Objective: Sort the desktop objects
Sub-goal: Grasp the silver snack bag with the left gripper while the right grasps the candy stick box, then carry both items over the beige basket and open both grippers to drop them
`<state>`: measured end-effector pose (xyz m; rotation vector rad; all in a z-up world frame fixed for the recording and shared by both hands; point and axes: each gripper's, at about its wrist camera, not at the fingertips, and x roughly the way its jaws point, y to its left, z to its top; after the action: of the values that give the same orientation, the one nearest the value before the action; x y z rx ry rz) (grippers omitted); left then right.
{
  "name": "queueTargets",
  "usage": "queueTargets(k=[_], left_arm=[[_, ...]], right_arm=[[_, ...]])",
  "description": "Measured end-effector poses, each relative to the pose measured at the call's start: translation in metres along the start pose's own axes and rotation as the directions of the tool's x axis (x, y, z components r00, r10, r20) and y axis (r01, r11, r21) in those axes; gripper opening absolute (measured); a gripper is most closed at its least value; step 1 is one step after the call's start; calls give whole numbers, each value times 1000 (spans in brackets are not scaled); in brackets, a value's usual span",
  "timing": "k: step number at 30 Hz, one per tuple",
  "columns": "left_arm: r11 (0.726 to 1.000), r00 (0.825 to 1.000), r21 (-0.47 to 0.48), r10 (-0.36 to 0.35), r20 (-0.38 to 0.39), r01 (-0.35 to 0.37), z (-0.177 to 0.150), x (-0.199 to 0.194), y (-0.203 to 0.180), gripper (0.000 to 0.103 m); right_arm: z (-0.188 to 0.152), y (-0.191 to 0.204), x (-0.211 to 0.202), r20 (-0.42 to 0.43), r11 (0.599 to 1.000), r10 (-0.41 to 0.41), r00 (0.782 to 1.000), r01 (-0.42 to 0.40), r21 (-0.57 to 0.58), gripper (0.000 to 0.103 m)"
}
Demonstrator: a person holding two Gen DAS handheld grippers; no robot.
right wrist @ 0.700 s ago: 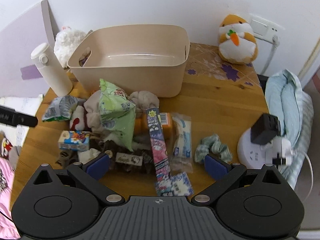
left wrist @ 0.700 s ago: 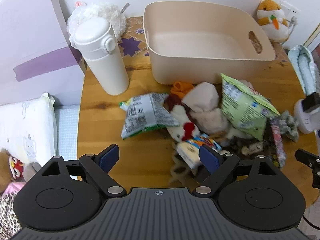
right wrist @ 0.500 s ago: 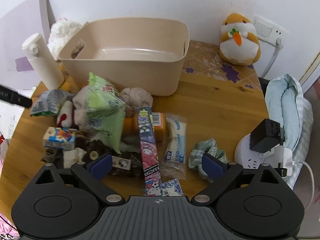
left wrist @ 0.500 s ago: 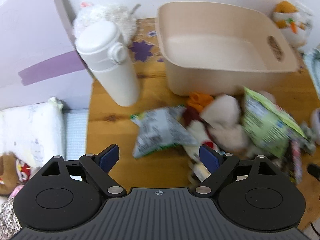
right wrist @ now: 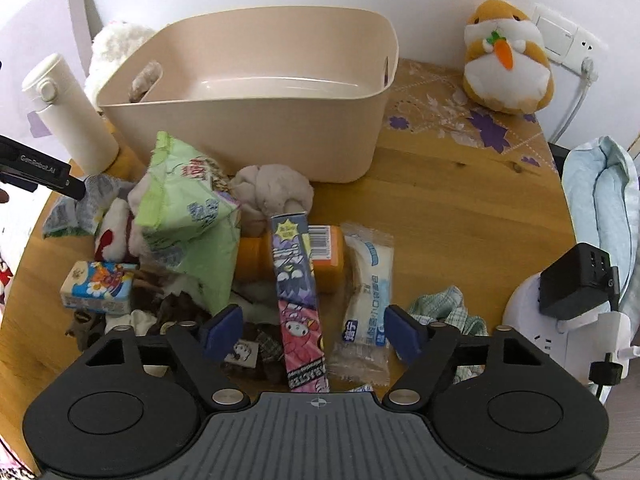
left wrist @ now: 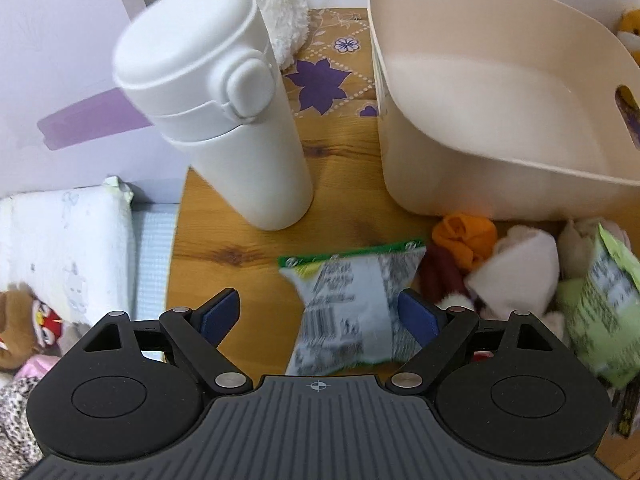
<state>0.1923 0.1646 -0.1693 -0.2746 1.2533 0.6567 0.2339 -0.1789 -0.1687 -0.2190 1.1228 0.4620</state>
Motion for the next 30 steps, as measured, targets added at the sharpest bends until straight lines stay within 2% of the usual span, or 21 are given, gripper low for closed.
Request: queueTargets(k=[7,10,13,14,15,16,18,20,25,28,30], left_arm=[[1000,998,-21,-15,-59,14,4,23,-3,89],[996,997,-83,4,-82,-11,0,32,2,89],[991,995,-133,-27,-100,14,-4,42,9,84],[987,992,-155,-54,-110,36,-5,45,12,75],[984,990,-172,-73,-117,52,-6,48,14,72],[978,990,-202,-74,-118,49,-7,50,16,72],[973,990,-222,-89,-107,63,-10,50,19,70],[969,990,-236,-96,-102,70,-13,48,20,68],[961,989,-263,-111,-98,81,-23,39,18,65],[966,991,-247,-104,-87,80,-29,30,15,65],[966,989,-233,-127,-69,108,-31,22,14,64]], right_arm=[[0,-3,17,-44,1000,20,999,-19,7,65],[0,-2,22,-56,1000,15,998,-15,-3,62],[1,1,25,-55,1000,16,998,-17,-26,58],[2,1,27,-59,999,22,998,-23,-30,54],[3,1,29,-68,999,32,997,-34,-28,48],[4,1,31,-78,999,44,996,-46,-23,45],[5,1,33,-91,998,55,994,-57,-20,29],[5,2,34,-91,998,56,994,-59,-32,22],[6,0,28,-80,996,72,994,-75,-39,21],[7,0,18,-53,996,58,997,-62,-58,21],[9,-4,10,-32,997,54,998,-55,-58,21]])
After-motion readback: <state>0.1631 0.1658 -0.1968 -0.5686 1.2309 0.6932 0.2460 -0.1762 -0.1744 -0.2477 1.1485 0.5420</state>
